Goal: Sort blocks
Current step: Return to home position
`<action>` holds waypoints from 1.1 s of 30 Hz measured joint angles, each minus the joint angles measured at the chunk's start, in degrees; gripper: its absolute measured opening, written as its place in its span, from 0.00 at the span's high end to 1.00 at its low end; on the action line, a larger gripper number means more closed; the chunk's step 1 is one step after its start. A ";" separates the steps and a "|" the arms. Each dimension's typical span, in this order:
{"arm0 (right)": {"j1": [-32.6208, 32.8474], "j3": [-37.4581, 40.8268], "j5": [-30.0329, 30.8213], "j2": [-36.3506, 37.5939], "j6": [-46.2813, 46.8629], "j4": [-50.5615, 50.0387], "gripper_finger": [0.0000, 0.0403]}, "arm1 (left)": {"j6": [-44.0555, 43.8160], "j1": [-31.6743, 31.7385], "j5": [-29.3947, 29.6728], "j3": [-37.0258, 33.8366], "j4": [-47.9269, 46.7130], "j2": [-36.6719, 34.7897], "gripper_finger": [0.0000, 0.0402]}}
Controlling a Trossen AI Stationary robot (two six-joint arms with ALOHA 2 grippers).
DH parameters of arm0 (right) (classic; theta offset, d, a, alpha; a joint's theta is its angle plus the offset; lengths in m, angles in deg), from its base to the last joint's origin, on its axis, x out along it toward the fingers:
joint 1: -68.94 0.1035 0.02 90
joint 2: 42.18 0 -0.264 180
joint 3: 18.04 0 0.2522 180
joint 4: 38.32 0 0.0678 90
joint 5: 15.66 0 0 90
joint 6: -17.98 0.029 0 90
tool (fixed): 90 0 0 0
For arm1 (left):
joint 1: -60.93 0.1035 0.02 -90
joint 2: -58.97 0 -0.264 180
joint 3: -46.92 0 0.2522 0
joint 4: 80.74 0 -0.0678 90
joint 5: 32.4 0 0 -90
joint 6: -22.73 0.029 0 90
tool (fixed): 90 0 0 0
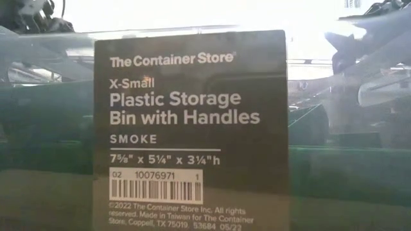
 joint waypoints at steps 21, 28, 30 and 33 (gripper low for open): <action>1.53 1.90 1.40 -0.56 -1.30 -7.35 0.58 | 0.57 -5.10 8.65 -5.88 9.98 1.40 0.33; 1.53 1.90 1.53 -0.56 1.20 -7.48 0.58 | 0.45 -5.10 8.09 -5.90 9.96 1.40 0.33; 1.53 1.90 1.53 -0.56 1.24 -7.47 0.58 | 0.45 -5.10 8.05 -5.90 9.95 1.40 0.33; 1.53 1.90 1.53 -0.56 1.30 -7.47 0.58 | 0.45 -5.10 8.02 -5.90 9.92 1.40 0.33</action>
